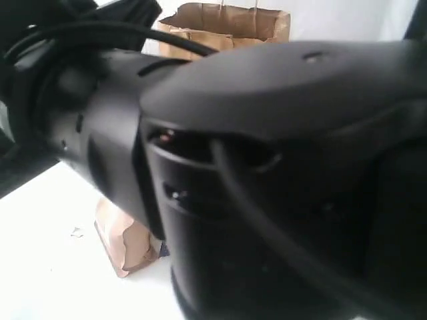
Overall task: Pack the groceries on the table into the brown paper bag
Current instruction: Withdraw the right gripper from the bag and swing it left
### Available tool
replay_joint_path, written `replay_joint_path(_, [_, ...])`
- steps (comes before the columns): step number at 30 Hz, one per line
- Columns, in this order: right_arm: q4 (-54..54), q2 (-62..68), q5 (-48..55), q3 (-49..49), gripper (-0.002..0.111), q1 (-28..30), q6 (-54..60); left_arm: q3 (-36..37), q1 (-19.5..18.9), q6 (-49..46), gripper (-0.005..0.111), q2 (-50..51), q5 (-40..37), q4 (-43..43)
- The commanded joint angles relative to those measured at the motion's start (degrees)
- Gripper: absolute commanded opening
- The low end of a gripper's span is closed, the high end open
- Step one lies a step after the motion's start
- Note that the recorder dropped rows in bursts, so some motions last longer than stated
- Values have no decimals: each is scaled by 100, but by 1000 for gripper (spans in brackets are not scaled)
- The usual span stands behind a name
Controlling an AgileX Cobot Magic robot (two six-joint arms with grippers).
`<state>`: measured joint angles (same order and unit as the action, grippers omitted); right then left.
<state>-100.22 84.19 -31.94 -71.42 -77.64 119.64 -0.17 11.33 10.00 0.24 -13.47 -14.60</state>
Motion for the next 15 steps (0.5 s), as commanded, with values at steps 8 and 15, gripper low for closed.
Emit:
replay_joint_path(8, [476,64,139,36,69,50,-1057,17,48,2,0,-24,1,-20])
replay_joint_path(15, [5204,123,-252,919,69,55,-9067,17,48,2,0,-24,1,-20])
